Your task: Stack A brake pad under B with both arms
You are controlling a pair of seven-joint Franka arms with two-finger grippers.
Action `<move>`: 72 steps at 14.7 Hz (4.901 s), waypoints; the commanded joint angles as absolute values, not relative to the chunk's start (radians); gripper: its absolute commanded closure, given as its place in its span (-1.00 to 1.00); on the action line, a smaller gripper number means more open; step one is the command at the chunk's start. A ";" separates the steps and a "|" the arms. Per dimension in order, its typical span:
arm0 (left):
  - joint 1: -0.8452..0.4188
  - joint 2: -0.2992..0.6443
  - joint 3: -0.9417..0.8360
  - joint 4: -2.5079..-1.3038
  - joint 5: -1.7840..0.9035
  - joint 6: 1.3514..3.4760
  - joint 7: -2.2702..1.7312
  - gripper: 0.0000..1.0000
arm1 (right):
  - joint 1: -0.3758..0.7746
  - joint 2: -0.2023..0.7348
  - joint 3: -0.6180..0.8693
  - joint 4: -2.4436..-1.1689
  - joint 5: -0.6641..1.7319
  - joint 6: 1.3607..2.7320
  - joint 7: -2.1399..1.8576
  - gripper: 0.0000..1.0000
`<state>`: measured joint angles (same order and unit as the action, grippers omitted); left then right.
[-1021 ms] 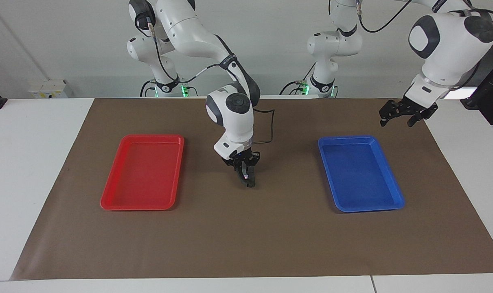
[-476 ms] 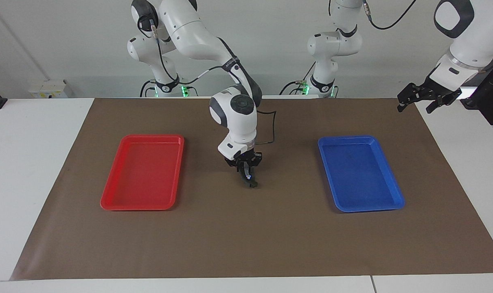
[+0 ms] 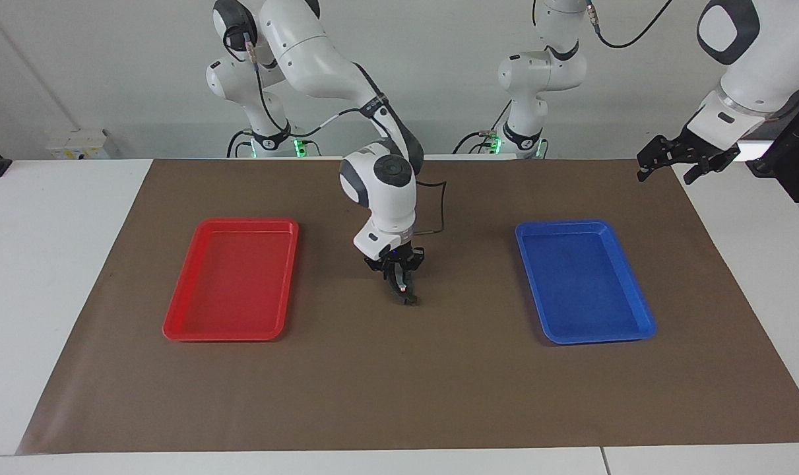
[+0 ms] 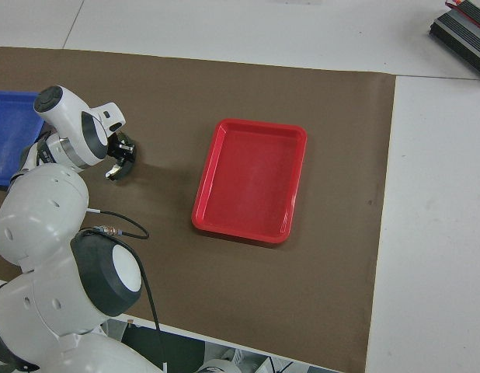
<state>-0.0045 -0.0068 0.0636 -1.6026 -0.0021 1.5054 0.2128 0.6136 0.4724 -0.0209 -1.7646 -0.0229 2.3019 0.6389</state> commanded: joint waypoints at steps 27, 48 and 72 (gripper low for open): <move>-0.026 -0.038 0.052 -1.647 0.021 1.529 0.164 -0.98 | 0.471 0.286 -0.026 -1.825 -0.051 2.241 0.623 -1.00; -0.031 -0.051 0.054 -1.671 0.023 1.536 0.164 -0.98 | -0.031 -0.051 -0.023 -1.671 -0.018 1.551 0.137 -1.00; -0.031 -0.058 0.054 -1.684 0.023 1.534 0.167 -0.98 | 0.009 -0.018 -0.014 -1.575 -0.027 1.520 0.055 -1.00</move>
<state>-0.0205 -0.0248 0.0486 -1.6433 0.0070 1.5112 0.1787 0.0119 -0.0171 -0.0175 -1.5712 -0.0075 1.5142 0.0821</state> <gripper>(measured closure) 0.009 0.000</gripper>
